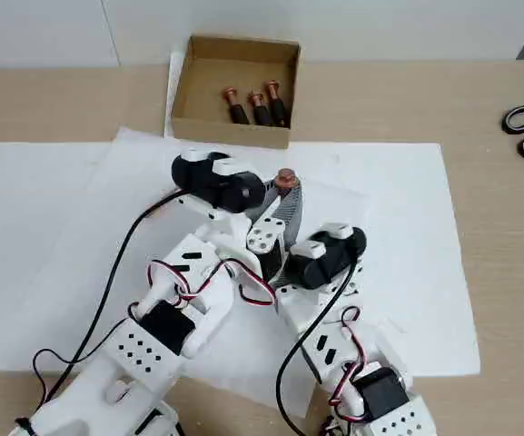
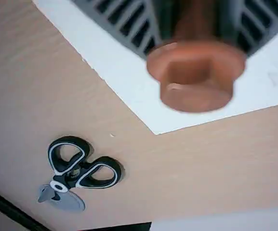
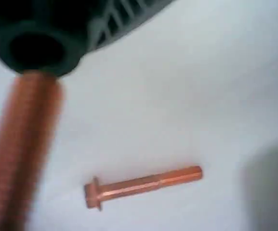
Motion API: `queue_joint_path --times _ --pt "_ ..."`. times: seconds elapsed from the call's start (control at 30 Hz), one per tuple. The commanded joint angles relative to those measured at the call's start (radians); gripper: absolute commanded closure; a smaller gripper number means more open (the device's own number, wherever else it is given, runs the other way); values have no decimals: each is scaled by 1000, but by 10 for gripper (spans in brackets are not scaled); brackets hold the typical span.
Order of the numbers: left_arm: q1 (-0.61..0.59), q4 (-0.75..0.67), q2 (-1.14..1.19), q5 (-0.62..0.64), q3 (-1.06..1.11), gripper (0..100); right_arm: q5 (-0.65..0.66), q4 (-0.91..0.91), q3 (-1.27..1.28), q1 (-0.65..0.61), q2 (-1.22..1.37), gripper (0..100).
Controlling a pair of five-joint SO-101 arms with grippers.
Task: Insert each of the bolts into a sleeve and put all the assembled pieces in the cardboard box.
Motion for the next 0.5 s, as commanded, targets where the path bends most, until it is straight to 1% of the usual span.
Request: queue_joint_path --times 0.0,0.3,0.47 --pt "2 -31 -37 8 -7 995 -8 -21 -40 -7 -18 995" --pt "-3 -34 -37 8 42 995 -6 -21 -54 -2 -18 995" --pt "-3 -132 -37 6 87 995 -6 -22 -54 -2 -18 995"
